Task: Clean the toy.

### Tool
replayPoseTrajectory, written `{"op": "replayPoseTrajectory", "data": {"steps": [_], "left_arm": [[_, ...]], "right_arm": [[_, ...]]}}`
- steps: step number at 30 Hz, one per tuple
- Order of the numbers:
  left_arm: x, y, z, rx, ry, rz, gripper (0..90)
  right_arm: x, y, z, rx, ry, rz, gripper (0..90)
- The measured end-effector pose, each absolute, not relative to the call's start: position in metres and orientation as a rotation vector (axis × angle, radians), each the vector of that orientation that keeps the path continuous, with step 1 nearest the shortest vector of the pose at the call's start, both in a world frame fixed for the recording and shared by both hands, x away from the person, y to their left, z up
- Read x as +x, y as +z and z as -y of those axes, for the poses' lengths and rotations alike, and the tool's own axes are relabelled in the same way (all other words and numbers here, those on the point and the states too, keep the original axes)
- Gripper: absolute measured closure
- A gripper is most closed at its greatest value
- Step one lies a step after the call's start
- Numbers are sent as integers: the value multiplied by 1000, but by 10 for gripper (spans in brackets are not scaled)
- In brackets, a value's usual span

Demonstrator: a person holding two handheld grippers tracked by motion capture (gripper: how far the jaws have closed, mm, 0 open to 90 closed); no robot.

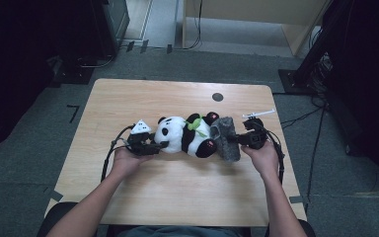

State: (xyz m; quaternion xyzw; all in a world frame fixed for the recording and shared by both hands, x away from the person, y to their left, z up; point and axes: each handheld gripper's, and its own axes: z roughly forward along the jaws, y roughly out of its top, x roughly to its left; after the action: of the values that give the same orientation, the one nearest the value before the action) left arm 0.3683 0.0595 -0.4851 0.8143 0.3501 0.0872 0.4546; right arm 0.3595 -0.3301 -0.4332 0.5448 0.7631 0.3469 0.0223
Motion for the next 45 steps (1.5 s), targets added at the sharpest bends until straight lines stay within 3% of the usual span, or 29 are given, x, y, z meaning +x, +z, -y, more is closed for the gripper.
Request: {"op": "replayPoseTrajectory", "data": {"steps": [16, 22, 31, 45], "left_arm": [[367, -482, -60, 2020, 221, -865, 449], [367, -482, -59, 2019, 220, -871, 449], [366, -481, -59, 2020, 219, -878, 450], [366, -481, -58, 2020, 215, -887, 450]], "right_arm": [[358, -424, 358, 1756, 1137, -2245, 804], [346, -399, 350, 1701, 1211, -2245, 805], [325, -355, 295, 1460, 1293, -2363, 806], [318, -360, 212, 1240, 1281, -2569, 805]]}}
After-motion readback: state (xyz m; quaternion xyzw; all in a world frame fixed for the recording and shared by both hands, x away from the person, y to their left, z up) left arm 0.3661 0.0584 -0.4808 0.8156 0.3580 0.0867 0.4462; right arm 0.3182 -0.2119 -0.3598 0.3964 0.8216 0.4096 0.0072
